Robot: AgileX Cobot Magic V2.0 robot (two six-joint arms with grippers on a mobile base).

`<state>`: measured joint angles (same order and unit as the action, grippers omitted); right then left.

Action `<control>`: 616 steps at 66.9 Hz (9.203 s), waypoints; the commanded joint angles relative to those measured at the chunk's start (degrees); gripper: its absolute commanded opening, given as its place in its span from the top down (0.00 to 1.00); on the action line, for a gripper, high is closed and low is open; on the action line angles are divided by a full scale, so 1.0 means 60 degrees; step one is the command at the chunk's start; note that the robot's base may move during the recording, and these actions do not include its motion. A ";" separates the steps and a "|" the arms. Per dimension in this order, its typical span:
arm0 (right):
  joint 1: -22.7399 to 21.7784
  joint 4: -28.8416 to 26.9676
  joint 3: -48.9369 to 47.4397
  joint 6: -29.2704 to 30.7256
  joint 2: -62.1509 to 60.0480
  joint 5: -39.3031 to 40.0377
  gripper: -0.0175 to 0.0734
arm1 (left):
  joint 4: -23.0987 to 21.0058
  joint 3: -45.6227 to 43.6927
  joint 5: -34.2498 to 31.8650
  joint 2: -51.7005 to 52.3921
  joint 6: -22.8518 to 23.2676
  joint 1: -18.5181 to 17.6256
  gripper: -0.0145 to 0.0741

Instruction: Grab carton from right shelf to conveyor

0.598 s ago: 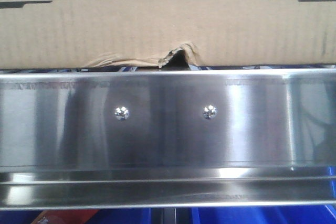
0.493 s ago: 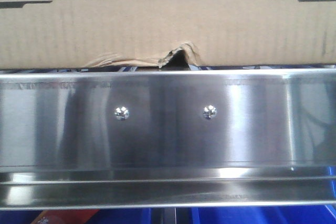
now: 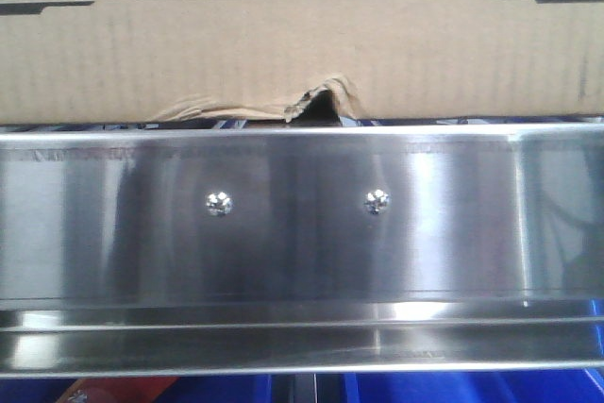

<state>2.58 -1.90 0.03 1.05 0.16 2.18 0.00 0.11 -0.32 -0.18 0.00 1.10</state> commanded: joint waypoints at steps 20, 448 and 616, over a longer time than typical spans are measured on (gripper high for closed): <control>-0.0035 0.0003 -0.0004 0.0101 -0.0027 0.0302 0.88 | 0.0063 -0.0018 -0.0287 0.0030 0.0000 -0.0023 0.85; 0.0544 -0.1322 -1.5770 0.0101 1.1076 -1.2023 0.89 | -0.1063 -1.7066 1.1713 -1.1384 0.0090 -0.0023 0.78; 0.0564 -0.1699 -1.6970 0.0101 1.0109 -1.2023 0.89 | -0.1914 -1.7506 1.1713 -1.0228 0.0104 -0.0023 0.86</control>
<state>6.04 -11.41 -100.85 1.42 63.24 -74.16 -8.49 -103.93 73.30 -63.28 0.48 1.10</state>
